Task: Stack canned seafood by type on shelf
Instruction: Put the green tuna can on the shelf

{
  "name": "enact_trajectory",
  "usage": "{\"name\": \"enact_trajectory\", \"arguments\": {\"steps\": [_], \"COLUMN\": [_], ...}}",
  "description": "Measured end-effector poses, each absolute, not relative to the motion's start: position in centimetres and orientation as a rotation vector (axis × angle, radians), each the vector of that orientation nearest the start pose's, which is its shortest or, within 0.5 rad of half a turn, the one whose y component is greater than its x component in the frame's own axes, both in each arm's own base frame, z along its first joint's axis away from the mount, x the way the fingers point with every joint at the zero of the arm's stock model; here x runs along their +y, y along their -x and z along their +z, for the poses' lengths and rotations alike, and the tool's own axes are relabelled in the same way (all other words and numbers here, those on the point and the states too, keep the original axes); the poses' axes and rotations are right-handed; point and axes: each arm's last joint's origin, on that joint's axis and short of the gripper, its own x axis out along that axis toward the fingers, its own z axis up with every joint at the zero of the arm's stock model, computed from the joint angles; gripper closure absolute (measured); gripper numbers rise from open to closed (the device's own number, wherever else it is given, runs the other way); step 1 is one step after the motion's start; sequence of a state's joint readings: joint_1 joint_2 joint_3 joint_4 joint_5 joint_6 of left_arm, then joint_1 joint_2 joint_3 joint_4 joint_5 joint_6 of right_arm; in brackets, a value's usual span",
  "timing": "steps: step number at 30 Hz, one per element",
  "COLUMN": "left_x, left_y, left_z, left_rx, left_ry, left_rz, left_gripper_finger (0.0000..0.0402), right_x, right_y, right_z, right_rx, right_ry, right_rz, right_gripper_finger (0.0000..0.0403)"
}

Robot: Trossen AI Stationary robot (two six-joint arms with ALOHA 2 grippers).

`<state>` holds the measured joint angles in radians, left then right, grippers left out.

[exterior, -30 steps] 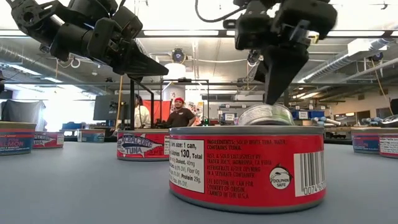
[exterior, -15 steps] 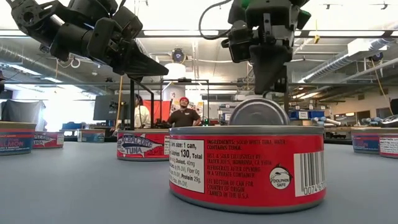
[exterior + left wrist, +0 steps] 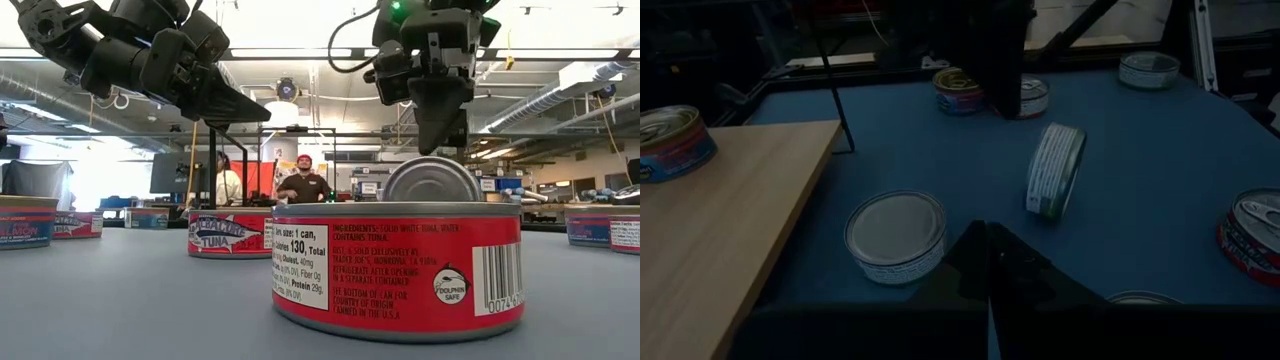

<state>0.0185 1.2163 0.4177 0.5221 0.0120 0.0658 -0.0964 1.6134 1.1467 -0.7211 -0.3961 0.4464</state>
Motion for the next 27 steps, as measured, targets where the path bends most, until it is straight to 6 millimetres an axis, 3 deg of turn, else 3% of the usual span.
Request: {"name": "enact_trajectory", "arguments": {"steps": [8,14,20,27], "left_x": [0.4,0.3,0.4,0.5], "left_y": [-23.5,-23.6,-23.6,-23.6], "left_z": [19.2,19.2,19.4,19.6], "left_rx": [0.270,0.265,0.242,0.220], "left_ry": [-0.061,-0.023,-0.009,0.001], "left_rz": [-0.002,-0.018,-0.025,-0.073], "left_gripper_finger": [0.0401,0.0401,0.0401,0.0401], "right_x": [-0.5,1.5,4.5,7.2], "right_y": [-29.9,-28.9,-29.0,-30.2], "right_z": [24.7,26.4,26.3,24.2], "right_rx": [1.143,1.071,1.037,1.047], "right_ry": [-0.622,-0.574,-0.502,-0.432], "right_rz": [-0.085,-0.139,-0.181,-0.224], "right_gripper_finger": [0.0320,0.0273,0.0217,0.0154]}}
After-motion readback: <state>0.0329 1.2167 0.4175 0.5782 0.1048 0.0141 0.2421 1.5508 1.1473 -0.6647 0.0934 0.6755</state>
